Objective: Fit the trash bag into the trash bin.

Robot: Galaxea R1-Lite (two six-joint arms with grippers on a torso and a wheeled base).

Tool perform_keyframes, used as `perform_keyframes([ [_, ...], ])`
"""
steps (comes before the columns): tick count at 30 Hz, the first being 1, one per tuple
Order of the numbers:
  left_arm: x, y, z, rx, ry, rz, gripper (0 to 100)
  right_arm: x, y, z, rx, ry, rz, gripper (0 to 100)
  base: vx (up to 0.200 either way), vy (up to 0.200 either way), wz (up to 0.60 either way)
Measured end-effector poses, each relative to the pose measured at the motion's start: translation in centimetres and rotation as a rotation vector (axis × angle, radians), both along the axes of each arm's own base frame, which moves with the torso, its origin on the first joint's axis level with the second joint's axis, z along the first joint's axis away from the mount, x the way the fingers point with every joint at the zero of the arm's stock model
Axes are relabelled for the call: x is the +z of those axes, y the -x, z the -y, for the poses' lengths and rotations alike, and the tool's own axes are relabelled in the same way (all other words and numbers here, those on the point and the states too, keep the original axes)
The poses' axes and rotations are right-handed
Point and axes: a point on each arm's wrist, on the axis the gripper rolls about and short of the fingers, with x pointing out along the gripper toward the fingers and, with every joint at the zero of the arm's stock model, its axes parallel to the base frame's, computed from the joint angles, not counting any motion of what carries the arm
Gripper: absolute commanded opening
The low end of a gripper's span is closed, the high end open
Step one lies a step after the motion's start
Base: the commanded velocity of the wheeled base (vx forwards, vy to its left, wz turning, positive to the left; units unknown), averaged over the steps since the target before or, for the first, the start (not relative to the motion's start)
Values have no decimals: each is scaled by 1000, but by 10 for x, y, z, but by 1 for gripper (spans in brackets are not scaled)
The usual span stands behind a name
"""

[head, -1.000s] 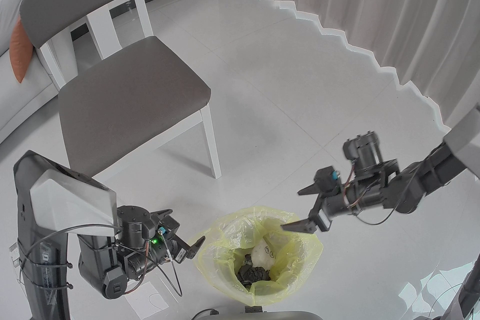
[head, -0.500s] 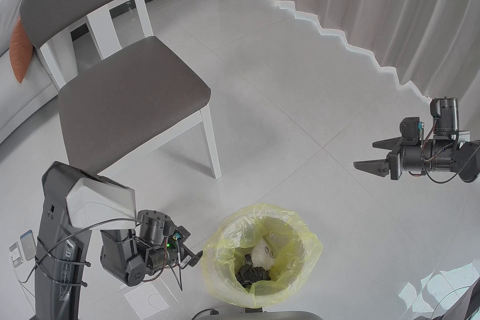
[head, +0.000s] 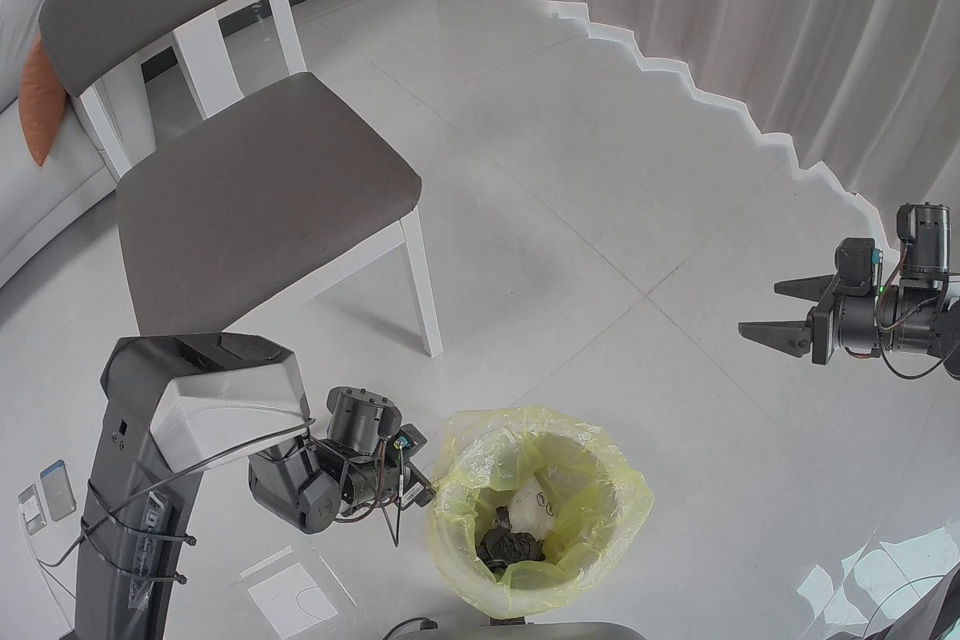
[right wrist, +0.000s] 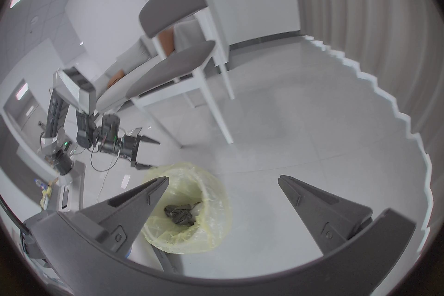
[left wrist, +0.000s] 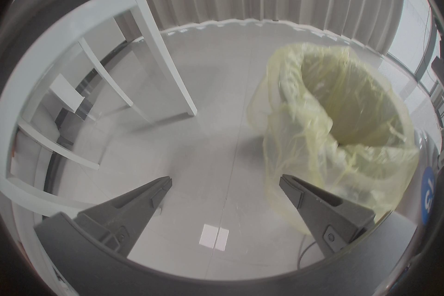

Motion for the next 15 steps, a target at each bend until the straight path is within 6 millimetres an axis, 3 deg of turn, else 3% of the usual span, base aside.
perform_keyframes([
  [7, 7, 0, -30, 72, -2, 2, 100, 1, 2, 3, -10, 0, 5, 100, 0, 0, 0],
  [15, 40, 29, -77, 127, 75, 69, 100, -6, 8, 5, -26, 6, -20, 100, 0, 0, 0],
])
